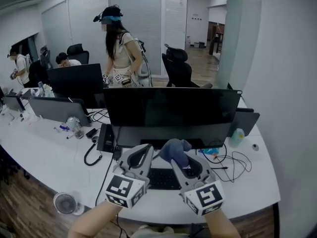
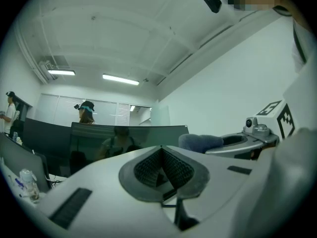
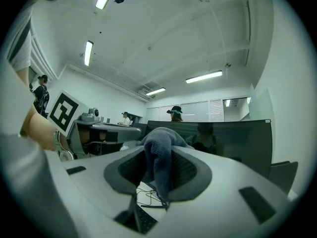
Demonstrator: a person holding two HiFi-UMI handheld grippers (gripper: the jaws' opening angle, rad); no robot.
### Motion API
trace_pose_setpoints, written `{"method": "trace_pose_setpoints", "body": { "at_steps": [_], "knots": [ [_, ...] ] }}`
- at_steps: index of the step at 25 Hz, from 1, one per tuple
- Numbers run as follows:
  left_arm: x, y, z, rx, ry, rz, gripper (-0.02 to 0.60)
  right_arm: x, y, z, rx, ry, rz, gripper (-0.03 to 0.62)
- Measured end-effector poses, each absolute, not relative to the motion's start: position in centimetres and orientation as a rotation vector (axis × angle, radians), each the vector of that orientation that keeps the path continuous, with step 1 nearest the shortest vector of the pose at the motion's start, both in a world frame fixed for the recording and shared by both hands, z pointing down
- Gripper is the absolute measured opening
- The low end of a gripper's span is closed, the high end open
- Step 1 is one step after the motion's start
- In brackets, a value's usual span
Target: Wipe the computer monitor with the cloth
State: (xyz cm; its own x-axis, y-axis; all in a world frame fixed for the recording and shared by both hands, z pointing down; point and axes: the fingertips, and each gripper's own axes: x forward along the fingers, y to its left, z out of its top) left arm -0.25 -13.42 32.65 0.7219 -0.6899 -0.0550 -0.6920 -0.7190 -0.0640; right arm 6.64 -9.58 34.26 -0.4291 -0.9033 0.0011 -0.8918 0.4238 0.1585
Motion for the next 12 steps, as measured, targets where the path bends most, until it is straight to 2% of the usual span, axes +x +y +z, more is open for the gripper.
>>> {"method": "trace_pose_setpoints", "body": {
  "at_steps": [5, 12],
  "knots": [
    [-0.6, -13.6, 31.7, -2.817, 1.171, 0.004, 0.006, 5.3, -10.1, 33.8, 1.511, -2.621, -0.225, 0.126],
    [-1.5, -14.7, 29.8, -2.742, 1.212, 0.103, 0.006, 3.4, -12.0, 32.1, 1.442, -2.65, -0.283, 0.124]
  ]
}}
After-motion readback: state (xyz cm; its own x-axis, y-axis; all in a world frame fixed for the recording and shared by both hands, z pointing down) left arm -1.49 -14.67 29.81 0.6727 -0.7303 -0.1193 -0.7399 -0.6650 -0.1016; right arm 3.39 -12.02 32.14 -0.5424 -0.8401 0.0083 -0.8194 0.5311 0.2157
